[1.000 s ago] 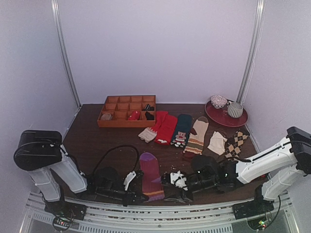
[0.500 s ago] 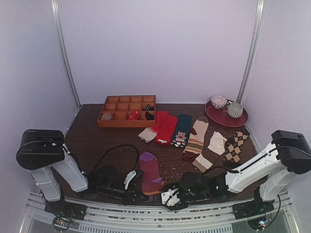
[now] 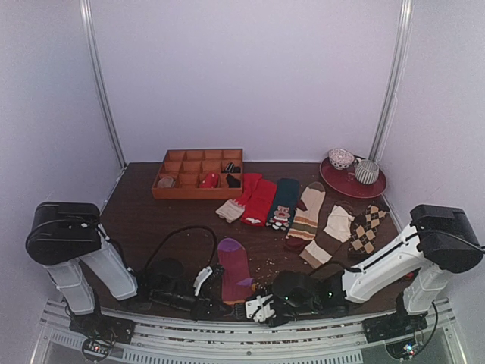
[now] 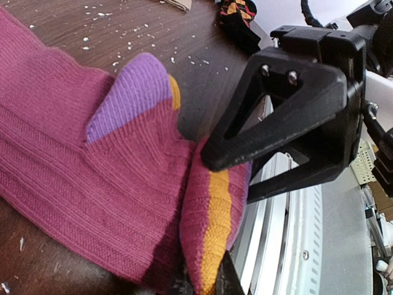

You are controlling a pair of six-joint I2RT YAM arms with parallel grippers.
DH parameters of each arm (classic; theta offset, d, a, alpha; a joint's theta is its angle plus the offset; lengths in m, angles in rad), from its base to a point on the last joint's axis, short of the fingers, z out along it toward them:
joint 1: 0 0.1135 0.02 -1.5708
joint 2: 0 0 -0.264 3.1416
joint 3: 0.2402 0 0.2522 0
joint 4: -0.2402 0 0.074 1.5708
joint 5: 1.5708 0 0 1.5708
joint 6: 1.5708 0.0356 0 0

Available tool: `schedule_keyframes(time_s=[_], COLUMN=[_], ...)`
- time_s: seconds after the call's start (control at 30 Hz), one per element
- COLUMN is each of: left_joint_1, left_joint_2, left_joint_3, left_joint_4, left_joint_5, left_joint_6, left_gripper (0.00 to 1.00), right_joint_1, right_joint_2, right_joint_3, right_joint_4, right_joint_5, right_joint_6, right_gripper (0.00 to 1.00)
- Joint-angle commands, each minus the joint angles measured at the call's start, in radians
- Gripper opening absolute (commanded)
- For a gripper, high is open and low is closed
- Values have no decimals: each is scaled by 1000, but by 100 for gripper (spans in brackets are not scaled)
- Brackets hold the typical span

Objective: Roll the socks
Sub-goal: Roll a pair of socks at the center of the board.

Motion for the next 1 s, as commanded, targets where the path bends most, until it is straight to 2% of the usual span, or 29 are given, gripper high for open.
schedule_keyframes(time_s=[0.0, 0.13, 0.23, 0.3, 0.43, 0.57, 0.63, 0.77, 0.97], left_joint_1=[-7, -7, -8, -9, -10, -43, -80, -155, -172], left_joint_2=[68, 55, 1, -64, -236, -429, -507, -601, -569], left_joint_3=[-41, -38, -31, -21, -8, -22, -37, -101, -143], left_joint_4=[-283, -287, -328, -391, -524, -583, -566, -440, -249], left_joint_5=[24, 15, -23, -81, -249, -420, -498, -589, -521], left_joint_6=[15, 29, 60, 107, 211, 282, 326, 441, 592], left_gripper=[0, 2, 25, 44, 72, 83, 94, 98, 97], right_joint_1=[9, 10, 4, -10, -54, -111, -152, -212, -294], right_joint_2=[36, 88, 102, 104, 78, 92, 130, 210, 291], right_joint_3=[43, 95, 107, 114, 118, 196, 236, 251, 253], right_joint_4=[-65, -159, -206, -249, -334, -532, -608, -638, -611], right_joint_5=[-5, -6, -34, -70, -198, -398, -504, -647, -759], right_joint_6=[29, 70, 129, 176, 270, 377, 446, 559, 659], right_gripper=[31, 21, 11, 9, 8, 9, 8, 9, 9])
